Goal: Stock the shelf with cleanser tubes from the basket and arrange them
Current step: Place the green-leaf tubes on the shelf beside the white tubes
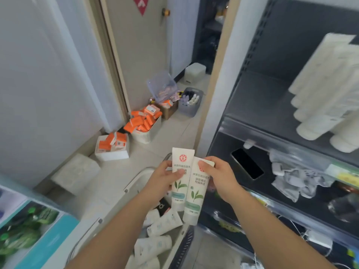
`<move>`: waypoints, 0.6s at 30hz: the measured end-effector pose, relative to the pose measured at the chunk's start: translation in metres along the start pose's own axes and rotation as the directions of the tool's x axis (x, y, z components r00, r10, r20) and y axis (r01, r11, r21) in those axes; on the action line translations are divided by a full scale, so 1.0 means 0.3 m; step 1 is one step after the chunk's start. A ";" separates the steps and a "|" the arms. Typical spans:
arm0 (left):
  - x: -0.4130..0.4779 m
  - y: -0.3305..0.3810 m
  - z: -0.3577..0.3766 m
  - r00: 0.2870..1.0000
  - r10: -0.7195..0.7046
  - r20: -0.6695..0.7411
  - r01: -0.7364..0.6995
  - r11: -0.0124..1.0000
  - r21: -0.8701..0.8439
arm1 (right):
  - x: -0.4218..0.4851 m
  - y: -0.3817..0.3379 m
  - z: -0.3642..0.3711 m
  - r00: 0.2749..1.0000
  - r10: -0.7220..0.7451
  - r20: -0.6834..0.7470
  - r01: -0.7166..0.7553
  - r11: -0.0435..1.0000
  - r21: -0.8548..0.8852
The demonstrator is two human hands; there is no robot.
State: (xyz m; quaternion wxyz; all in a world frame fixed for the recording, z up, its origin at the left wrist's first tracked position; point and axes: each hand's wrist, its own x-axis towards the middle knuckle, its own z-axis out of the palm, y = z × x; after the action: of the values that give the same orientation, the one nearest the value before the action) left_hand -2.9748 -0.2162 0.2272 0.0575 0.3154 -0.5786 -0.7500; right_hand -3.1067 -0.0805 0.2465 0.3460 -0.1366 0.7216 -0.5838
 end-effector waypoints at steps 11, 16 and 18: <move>-0.030 0.234 0.505 0.952 0.170 0.253 -0.201 0.975 0.098 | -0.199 -0.135 -0.496 0.957 -0.209 -0.201 0.235 0.965 0.115; -0.058 0.283 0.801 0.922 0.210 0.325 -0.247 0.966 0.075 | -0.304 -0.179 -0.778 0.921 -0.287 -0.262 0.324 0.940 0.108; -0.080 0.292 0.920 0.913 0.232 0.336 -0.269 0.961 0.067 | -0.345 -0.197 -0.892 0.910 -0.319 -0.265 0.354 0.930 0.096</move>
State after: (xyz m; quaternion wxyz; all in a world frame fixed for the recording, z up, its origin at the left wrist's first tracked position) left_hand -3.1291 -0.0042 0.3525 0.0392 0.1133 -0.6566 -0.7446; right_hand -3.2204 0.1654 0.3582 0.1571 -0.1611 0.6808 -0.6971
